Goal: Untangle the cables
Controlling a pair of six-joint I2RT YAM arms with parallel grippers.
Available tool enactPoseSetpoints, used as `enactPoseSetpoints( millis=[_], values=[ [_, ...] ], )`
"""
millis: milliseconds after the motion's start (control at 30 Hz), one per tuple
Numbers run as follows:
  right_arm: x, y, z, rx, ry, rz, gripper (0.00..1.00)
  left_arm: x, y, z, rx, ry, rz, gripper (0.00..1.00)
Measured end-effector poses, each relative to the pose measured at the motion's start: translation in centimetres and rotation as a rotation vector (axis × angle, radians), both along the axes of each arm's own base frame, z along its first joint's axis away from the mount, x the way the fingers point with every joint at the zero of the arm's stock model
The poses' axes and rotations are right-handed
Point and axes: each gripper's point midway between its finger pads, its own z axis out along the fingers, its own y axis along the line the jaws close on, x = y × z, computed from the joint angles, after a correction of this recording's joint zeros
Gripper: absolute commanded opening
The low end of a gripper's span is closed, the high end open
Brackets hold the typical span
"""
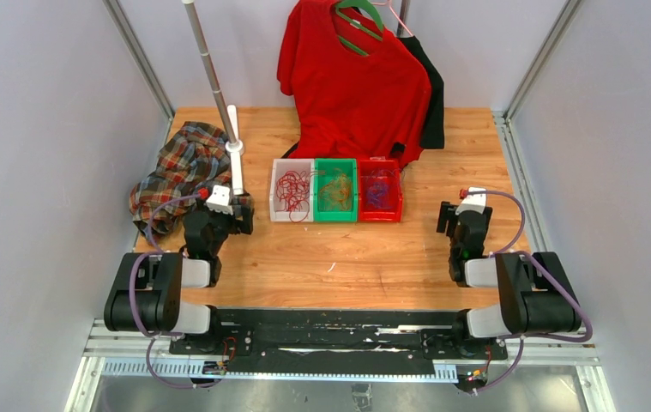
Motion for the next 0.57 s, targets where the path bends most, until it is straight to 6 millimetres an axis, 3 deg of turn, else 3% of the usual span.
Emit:
enactPoseSetpoints(
  millis=[233,567],
  values=[
    [1.3,0.3,2.0,-0.010,-0.078,0.028,0.76,1.0,-0.1,2.5,0.003,-0.099,-0.003,0.98],
    [1.6,1.3,1.9,-0.014,-0.069,0.095,0.77,1.1,-0.1,2.6,0.004,-0.102,-0.002,0.98]
  ],
)
